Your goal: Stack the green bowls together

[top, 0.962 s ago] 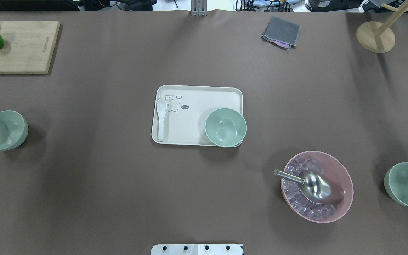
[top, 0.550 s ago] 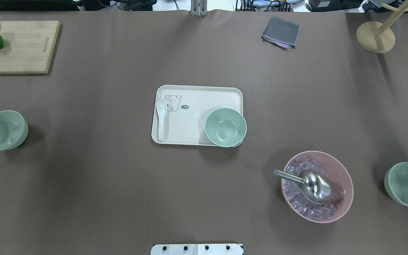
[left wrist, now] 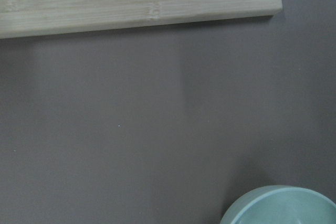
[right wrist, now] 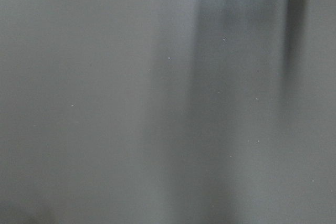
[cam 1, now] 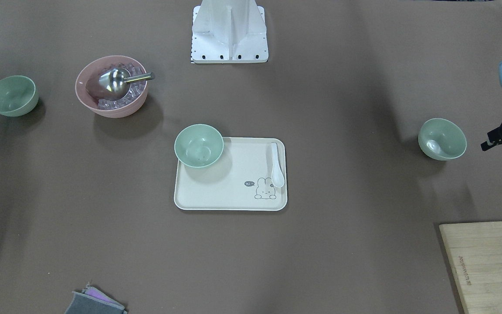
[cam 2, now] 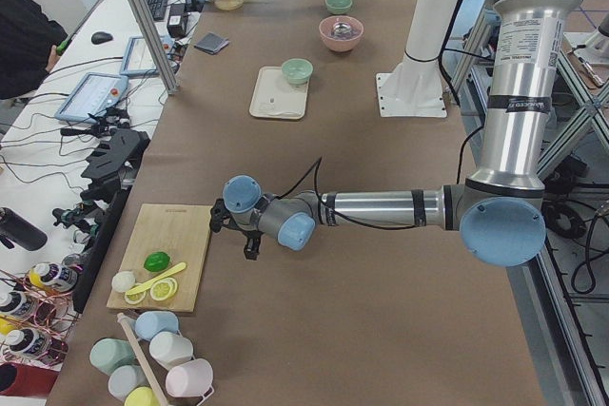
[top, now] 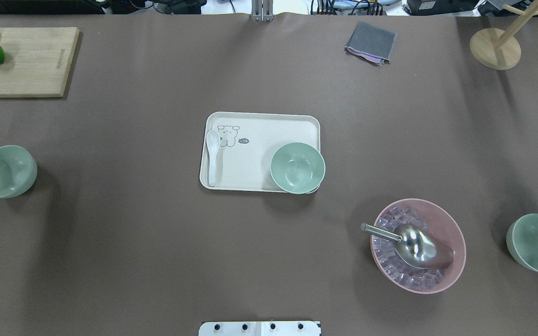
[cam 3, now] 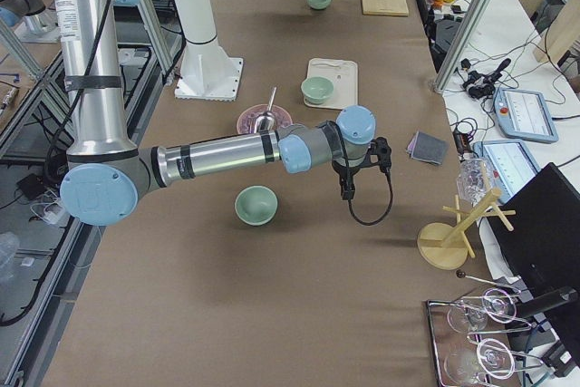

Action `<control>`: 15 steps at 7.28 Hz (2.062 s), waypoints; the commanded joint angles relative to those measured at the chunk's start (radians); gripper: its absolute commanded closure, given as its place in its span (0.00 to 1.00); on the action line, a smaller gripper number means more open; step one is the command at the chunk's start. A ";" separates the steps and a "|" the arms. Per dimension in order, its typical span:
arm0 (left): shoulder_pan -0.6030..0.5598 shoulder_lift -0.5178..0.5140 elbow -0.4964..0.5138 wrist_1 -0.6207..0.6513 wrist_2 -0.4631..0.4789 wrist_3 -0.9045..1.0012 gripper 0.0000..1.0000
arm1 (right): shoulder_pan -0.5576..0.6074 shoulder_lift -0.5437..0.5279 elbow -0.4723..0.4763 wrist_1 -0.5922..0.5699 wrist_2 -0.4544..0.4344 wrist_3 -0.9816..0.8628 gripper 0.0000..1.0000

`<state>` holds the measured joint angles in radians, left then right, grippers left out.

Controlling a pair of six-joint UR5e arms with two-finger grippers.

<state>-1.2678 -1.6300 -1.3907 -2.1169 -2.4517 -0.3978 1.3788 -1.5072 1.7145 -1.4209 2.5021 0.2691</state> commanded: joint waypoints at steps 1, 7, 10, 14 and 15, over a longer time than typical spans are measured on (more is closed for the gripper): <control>0.082 0.013 0.004 -0.061 -0.001 -0.047 0.02 | -0.001 0.002 -0.001 0.000 0.001 0.001 0.00; 0.099 0.025 0.002 -0.060 0.000 -0.032 0.85 | -0.024 0.038 -0.006 0.002 -0.008 0.084 0.00; 0.096 0.070 -0.007 -0.116 -0.010 -0.033 0.96 | -0.026 0.036 -0.006 0.002 -0.008 0.084 0.00; 0.030 0.033 -0.034 -0.103 -0.228 -0.151 1.00 | -0.026 0.036 -0.003 0.002 -0.009 0.084 0.00; 0.025 0.001 -0.060 -0.104 -0.239 -0.247 1.00 | -0.026 0.033 -0.003 0.002 -0.006 0.082 0.00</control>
<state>-1.2279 -1.5970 -1.4263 -2.2209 -2.6579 -0.5469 1.3530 -1.4721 1.7116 -1.4189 2.4939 0.3525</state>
